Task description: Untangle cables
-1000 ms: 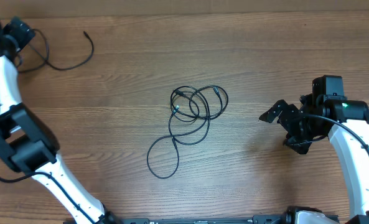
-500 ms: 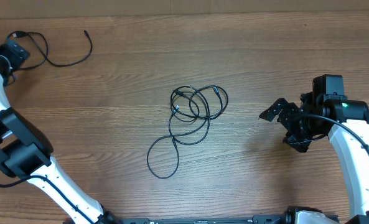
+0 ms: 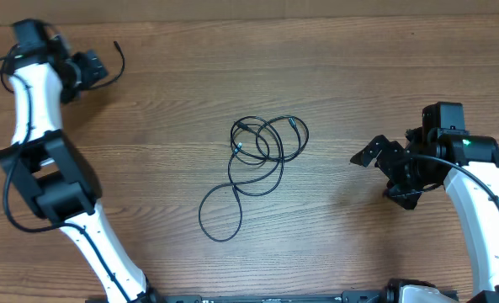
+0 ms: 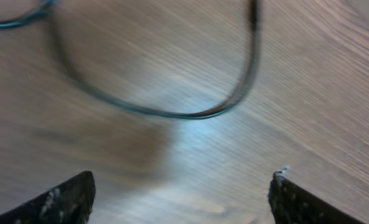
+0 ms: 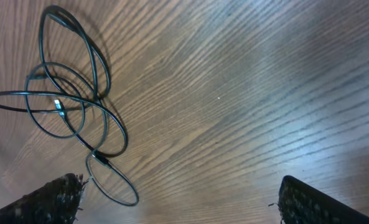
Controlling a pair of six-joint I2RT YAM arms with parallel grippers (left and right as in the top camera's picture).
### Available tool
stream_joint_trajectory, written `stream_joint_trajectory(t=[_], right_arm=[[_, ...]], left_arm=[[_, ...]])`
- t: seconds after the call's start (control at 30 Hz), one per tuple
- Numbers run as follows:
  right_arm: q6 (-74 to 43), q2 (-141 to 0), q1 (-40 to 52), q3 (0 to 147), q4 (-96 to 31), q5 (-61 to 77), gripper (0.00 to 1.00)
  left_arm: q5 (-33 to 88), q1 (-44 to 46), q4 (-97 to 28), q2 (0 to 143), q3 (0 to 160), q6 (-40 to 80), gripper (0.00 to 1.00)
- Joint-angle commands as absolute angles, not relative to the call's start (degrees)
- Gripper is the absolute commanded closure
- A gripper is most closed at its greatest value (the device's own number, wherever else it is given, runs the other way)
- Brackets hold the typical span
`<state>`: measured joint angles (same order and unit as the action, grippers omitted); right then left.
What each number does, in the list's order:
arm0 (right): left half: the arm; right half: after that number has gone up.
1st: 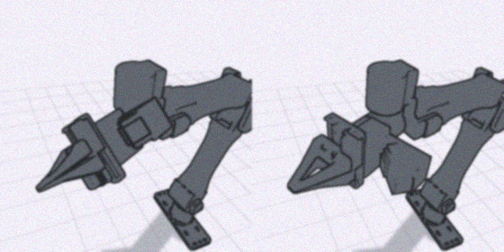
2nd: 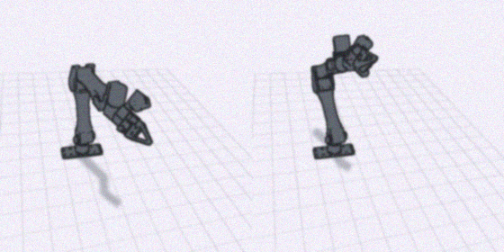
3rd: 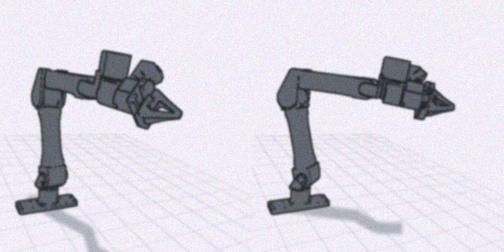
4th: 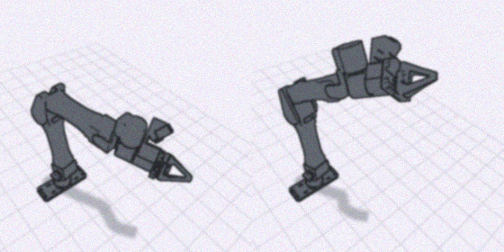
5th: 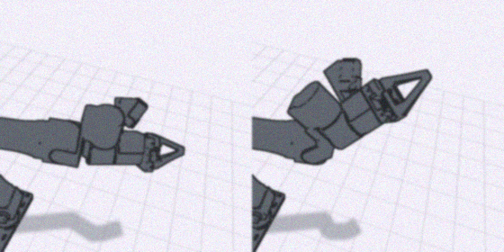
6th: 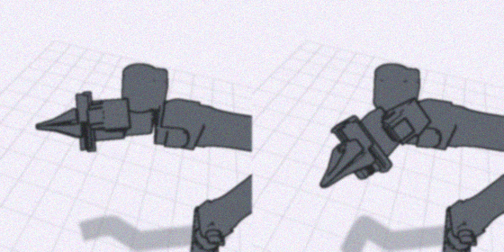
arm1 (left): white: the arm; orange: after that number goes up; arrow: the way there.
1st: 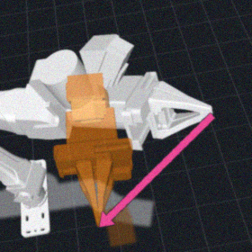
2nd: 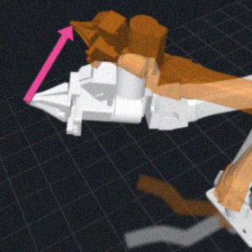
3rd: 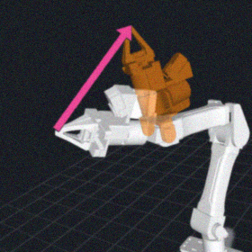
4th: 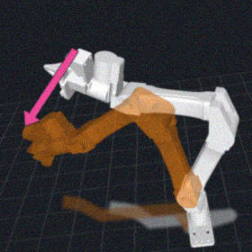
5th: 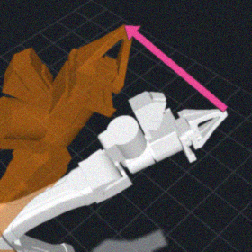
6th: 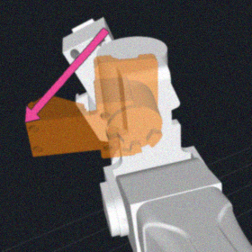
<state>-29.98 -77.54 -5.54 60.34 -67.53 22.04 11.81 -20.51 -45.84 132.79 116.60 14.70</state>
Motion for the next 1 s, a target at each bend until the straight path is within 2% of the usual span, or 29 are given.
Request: stream_joint_trajectory(t=[0.0,0.03,0.1,0.17,0.3,0.5,0.97], right_arm=[[-29.6,-77.5,-5.3,60.1,-68.0,21.5,0.00],[-29.6,-77.5,-5.3,60.1,-68.0,21.5,0.00],[-29.7,-77.5,-5.3,60.1,-68.0,21.5,0.00],[-29.7,-77.5,-5.3,60.1,-67.9,21.5,0.00],[-29.7,-77.5,-5.3,60.1,-67.9,21.5,0.00],[-29.7,-77.5,-5.3,60.1,-67.2,21.5,0.00],[-29.8,-77.5,-5.3,60.1,-66.9,21.5,0.00]], left_arm=[[9.7,-18.6,-41.8,134.1,114.6,16.8,0.20],[9.7,-18.4,-40.5,134.4,114.5,17.8,0.22],[9.7,-18.0,-37.4,135.8,114.5,19.4,0.40],[9.7,-18.0,-36.3,137.1,114.5,19.5,0.46],[8.4,-18.4,-36.4,139.5,114.5,19.5,0.94],[3.4,-20.0,-37.4,140.5,114.5,19.2,0.96],[2.8,-21.4,-37.4,146.4,114.5,14.7,0.96]])
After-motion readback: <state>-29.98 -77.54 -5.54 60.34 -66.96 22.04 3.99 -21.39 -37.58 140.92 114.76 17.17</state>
